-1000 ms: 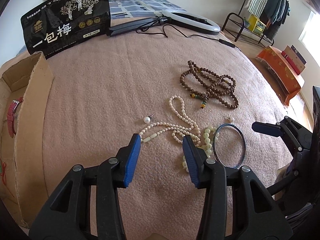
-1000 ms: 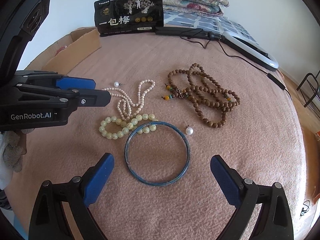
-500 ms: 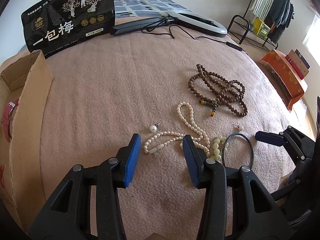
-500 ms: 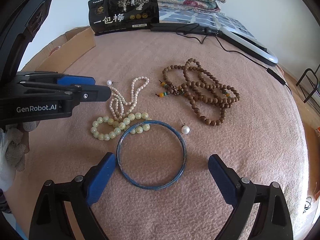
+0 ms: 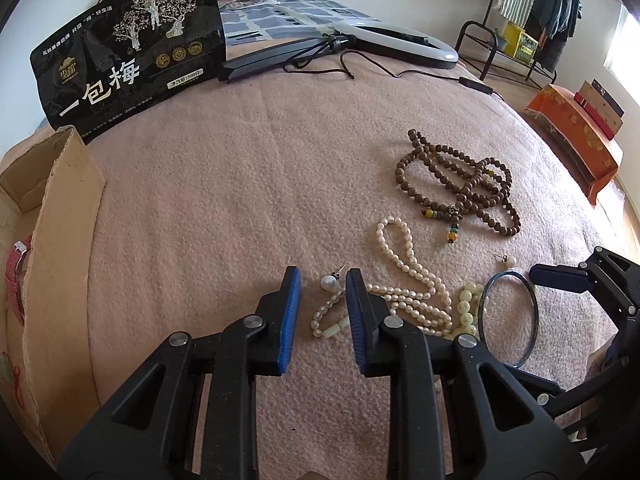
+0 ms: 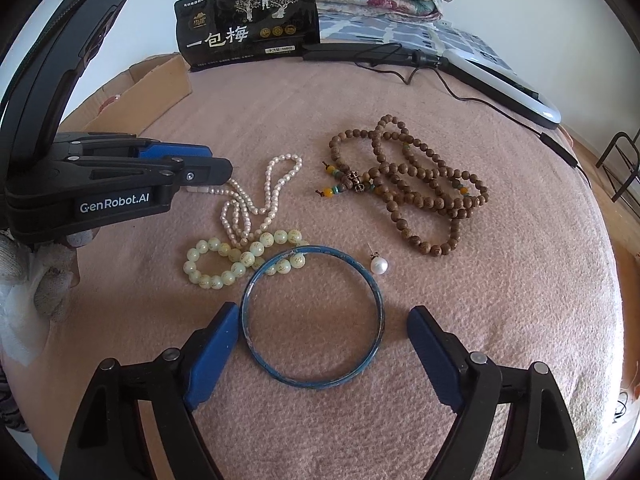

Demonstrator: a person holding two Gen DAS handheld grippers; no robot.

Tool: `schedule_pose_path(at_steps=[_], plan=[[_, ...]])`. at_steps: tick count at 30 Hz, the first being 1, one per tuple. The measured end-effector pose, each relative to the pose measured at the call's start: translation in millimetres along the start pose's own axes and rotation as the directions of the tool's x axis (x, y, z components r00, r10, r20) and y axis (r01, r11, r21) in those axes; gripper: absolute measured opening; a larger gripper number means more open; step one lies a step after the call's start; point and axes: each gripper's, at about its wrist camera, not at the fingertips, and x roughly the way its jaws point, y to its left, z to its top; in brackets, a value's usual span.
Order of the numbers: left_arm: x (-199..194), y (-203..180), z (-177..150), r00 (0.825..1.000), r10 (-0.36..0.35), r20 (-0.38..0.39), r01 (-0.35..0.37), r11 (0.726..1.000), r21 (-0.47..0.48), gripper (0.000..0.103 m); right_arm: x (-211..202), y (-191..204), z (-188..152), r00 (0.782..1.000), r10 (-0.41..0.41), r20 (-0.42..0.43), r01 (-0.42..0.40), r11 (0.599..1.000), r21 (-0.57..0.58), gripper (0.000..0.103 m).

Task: Organize jewelry
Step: 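Close the left gripper on the pearl stud while the right gripper grasps the blue bangle, then carry the pearl stud and bangle over the cardboard box with both grippers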

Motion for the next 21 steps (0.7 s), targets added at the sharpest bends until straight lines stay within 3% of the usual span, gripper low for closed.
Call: schedule_pose_path(at_steps=[8, 17, 21], plan=[[4, -12, -2, 0.999, 0.034, 0.016, -0.036, 0.995, 0.092, 0.014, 1, 1, 1, 1.000, -0.005, -0.001, 0.005, 1.000, -0.001, 0.085], [4, -9, -3, 1.000, 0.015, 0.027, -0.017, 0.996, 0.089, 0.006, 1, 0, 1, 1.000, -0.013, 0.000, 0.013, 1.000, -0.001, 0.079], [4, 1, -1, 1.000, -0.009, 0.022, 0.008, 0.999, 0.033, 0.006, 0, 0, 2, 1.000, -0.017, -0.001, 0.017, 1.000, -0.006, 0.073]])
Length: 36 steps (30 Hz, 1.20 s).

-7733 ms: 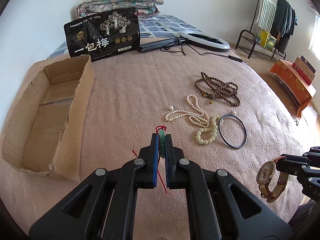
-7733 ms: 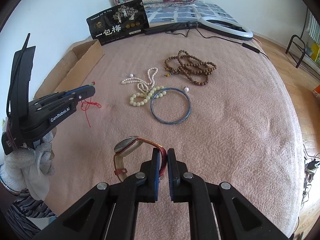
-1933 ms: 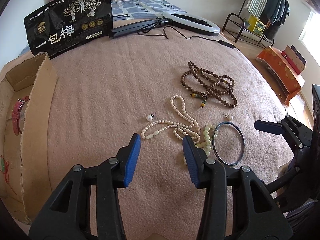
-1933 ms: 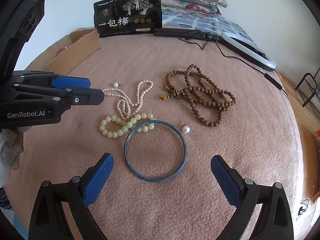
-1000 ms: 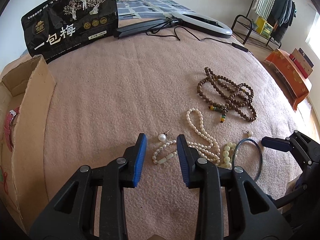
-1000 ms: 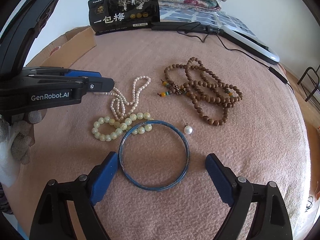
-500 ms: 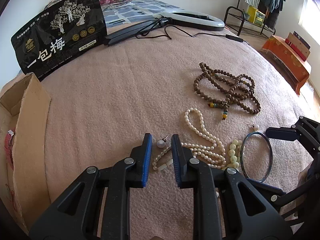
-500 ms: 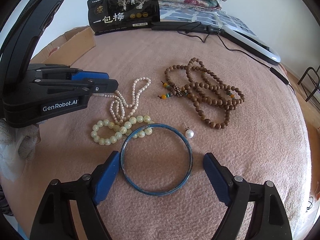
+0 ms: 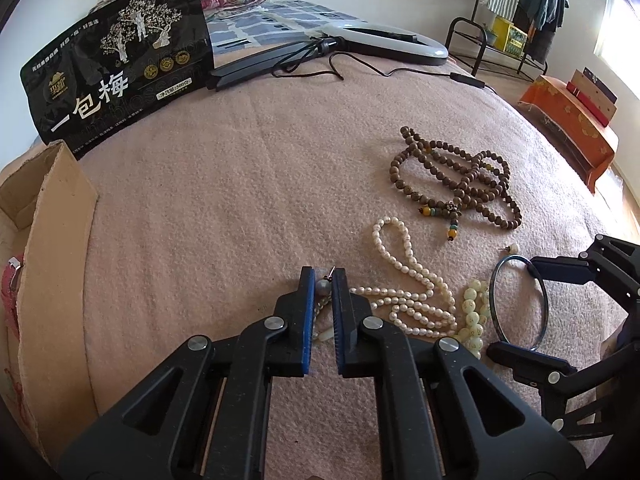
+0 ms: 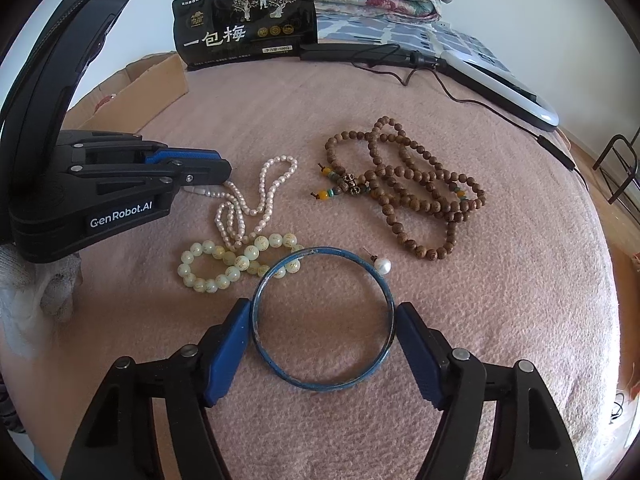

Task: Organize jewelry
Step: 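Carry the pearl stud and bangle over the cardboard box with both grippers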

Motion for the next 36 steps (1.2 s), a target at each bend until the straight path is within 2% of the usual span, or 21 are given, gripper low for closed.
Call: schedule_pose_path(at_steps=[10, 17, 23, 36], plan=[[-14, 25, 5, 1.000, 0.003, 0.027, 0.000, 0.997, -0.082, 0.006, -5, -2, -2, 1.000, 0.003, 0.004, -0.003, 1.000, 0.001, 0.073], [-32, 31, 6, 0.998, 0.020, 0.055, -0.016, 0.996, -0.087, 0.006, -13, -3, -1, 1.000, -0.006, 0.013, 0.006, 1.000, 0.003, 0.073], [-53, 31, 7, 0.996, 0.030, 0.089, -0.023, 0.997, -0.077, 0.006, -32, -8, 7, 0.998, -0.025, 0.055, 0.024, 0.999, 0.022, 0.073], [-109, 51, 11, 0.982, 0.057, 0.181, -0.032, 0.990, -0.134, 0.006, -83, 0, 43, 0.985, -0.044, 0.167, 0.034, 0.998, 0.062, 0.073]])
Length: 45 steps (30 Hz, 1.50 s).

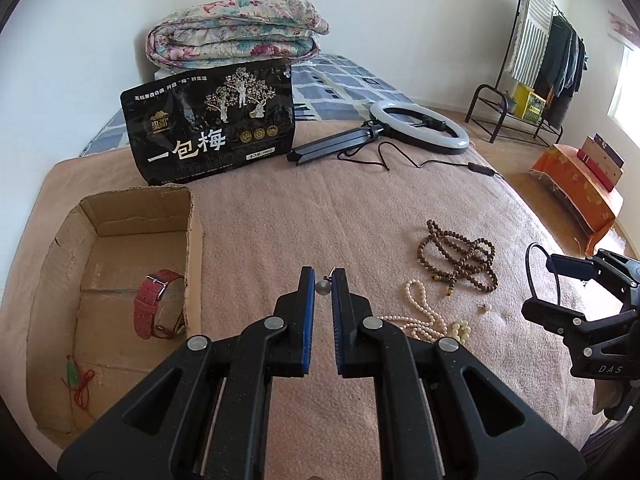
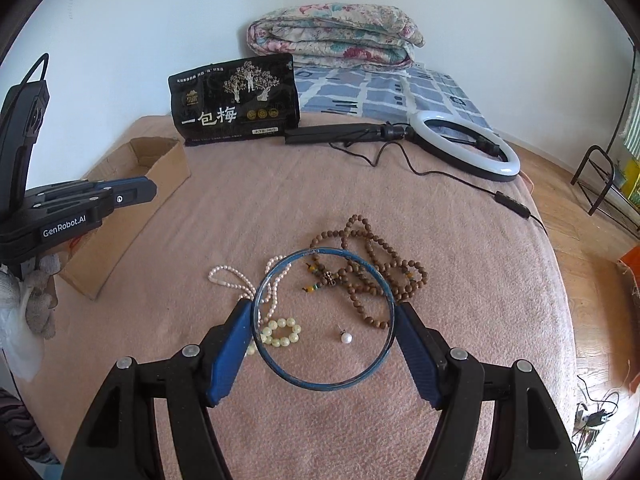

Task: Organize jewelry
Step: 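Carry the pearl stud and bangle over the cardboard box with both grippers, then open both grippers to drop the pearl stud and bangle into the box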

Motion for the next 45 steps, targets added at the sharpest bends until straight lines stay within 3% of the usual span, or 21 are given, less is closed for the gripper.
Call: schedule_pose_path(at_steps=[11, 25, 33, 45], plan=[[-47, 50, -5, 0.997, 0.059, 0.047, -0.055, 0.995, -0.081, 0.006, -19, 58, 32, 0.996, 0.057, 0.064, -0.055, 0.998, -0.035, 0.073], [-88, 122, -30, 0.986, 0.163, 0.045, -0.155, 0.978, -0.143, 0.006, -2, 142, 50, 0.990, 0.135, 0.044, -0.129, 0.986, -0.105, 0.073], [-96, 151, -44, 0.979, 0.199, 0.037, -0.191, 0.969, -0.157, 0.006, 18, 179, 57, 0.986, 0.167, 0.025, -0.162, 0.976, -0.144, 0.073], [-88, 173, -51, 0.980, 0.198, 0.013, -0.192, 0.964, -0.186, 0.006, 50, 220, 60, 0.977, 0.212, -0.025, -0.213, 0.963, -0.168, 0.073]])
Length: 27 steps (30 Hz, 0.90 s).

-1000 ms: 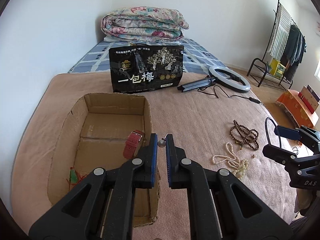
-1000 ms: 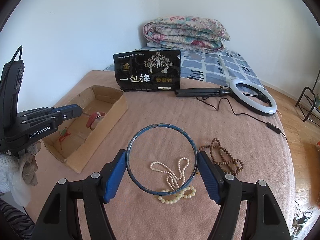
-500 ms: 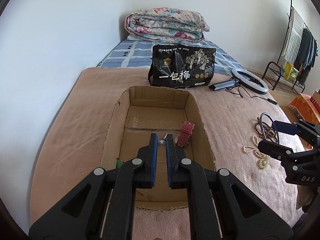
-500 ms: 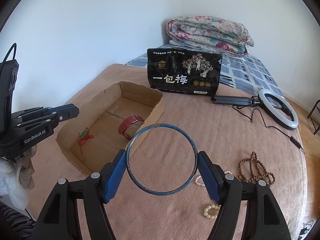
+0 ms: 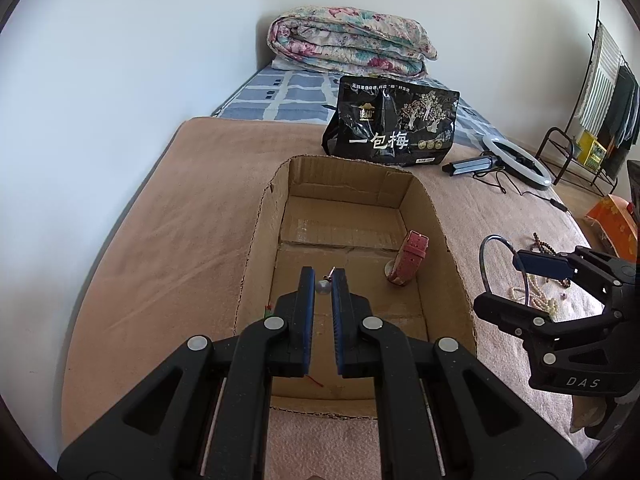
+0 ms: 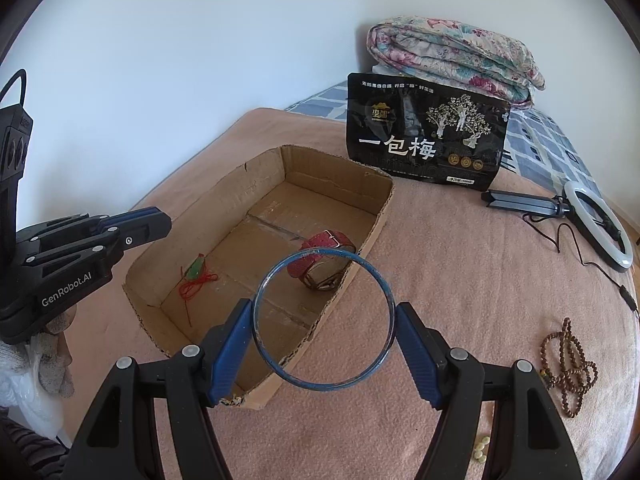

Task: Organize jewelry
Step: 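Open both grippers to drop the pearl stud and bangle into the box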

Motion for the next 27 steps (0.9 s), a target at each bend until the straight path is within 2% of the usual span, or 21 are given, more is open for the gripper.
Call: schedule_pose_path(at_steps=[6, 8, 9, 10, 12, 18, 27], plan=[[6, 6, 1, 1.000, 0.007, -0.022, -0.008, 1.000, -0.021, 0.007, 9, 4, 4, 1.000, 0.025, -0.006, -0.024, 1.000, 0.015, 0.074], [10, 8, 1, 0.999, 0.013, -0.039, -0.015, 0.999, -0.031, 0.010, 10, 5, 4, 1.000, 0.023, -0.003, -0.023, 1.000, 0.016, 0.081], [12, 9, 1, 0.999, 0.014, -0.047, -0.016, 0.999, -0.035, 0.027, 8, 5, 5, 1.000, 0.020, 0.003, -0.020, 1.000, 0.016, 0.089], [12, 10, 1, 0.999, 0.015, -0.046, -0.017, 0.999, -0.040, 0.045, 7, 5, 5, 1.000, 0.018, 0.011, -0.019, 1.000, 0.015, 0.092], [10, 11, 1, 0.999, 0.026, -0.031, -0.027, 0.999, -0.046, 0.053, 5, 5, 5, 1.000, 0.020, 0.016, -0.020, 1.000, 0.011, 0.092], [8, 15, 3, 0.999, 0.028, -0.028, -0.030, 0.997, -0.073, 0.053, 0, -1, 3, 1.000, 0.014, 0.018, -0.014, 1.000, 0.026, 0.092], [-1, -5, 3, 1.000, 0.026, -0.003, -0.026, 1.000, -0.014, 0.053, -21, -15, -3, 0.999, -0.014, 0.034, 0.013, 0.999, 0.039, 0.092]])
